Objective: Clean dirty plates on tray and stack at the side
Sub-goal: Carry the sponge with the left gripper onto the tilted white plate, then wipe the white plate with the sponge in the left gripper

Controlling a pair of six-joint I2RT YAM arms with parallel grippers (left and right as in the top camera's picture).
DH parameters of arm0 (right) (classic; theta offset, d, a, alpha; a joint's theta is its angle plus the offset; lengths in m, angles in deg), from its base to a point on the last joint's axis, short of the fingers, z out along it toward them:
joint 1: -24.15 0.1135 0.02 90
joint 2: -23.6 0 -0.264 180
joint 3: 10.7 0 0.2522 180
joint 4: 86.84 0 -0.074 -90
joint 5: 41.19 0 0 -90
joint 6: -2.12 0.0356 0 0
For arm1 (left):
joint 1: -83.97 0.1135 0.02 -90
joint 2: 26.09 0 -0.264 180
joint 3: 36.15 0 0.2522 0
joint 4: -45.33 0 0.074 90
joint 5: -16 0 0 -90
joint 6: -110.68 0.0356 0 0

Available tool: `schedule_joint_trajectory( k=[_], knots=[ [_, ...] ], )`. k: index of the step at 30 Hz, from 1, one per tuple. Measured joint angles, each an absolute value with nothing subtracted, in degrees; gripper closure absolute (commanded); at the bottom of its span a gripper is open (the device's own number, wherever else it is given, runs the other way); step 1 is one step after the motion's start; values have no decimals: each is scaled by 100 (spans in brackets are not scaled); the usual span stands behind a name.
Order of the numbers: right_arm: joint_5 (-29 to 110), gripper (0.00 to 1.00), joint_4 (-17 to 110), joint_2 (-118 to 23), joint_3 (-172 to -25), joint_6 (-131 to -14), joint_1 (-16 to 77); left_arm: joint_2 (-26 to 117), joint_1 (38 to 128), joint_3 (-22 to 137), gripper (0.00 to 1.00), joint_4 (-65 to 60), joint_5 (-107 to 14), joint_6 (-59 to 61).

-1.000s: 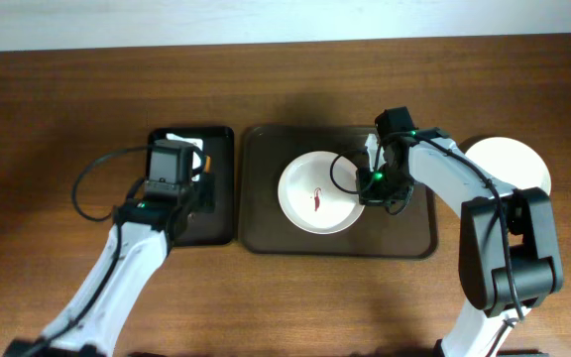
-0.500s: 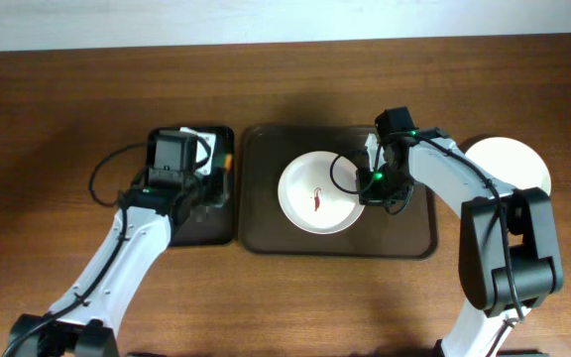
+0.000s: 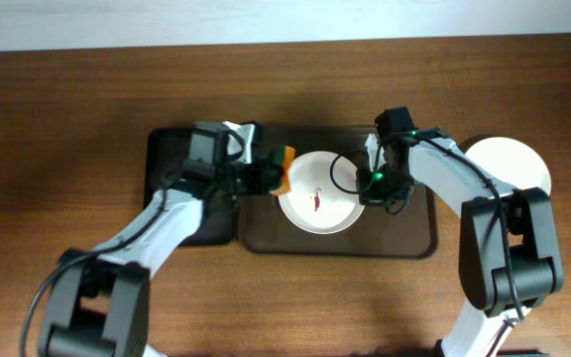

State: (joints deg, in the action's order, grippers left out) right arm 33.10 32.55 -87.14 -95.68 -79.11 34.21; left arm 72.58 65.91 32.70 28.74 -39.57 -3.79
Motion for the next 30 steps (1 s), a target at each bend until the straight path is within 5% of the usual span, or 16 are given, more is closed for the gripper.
schedule_joint_trajectory(
  k=[16,30],
  knots=[
    [3310,88,3233,-8714,-9568,-7913,3421,8222,5668,3275,100,4260,-3782,-2381],
    [3310,89,3233,-8714,-9568,-7911,3421,8545,5124,3275,100,4474,-4997,-2696]
  ],
)
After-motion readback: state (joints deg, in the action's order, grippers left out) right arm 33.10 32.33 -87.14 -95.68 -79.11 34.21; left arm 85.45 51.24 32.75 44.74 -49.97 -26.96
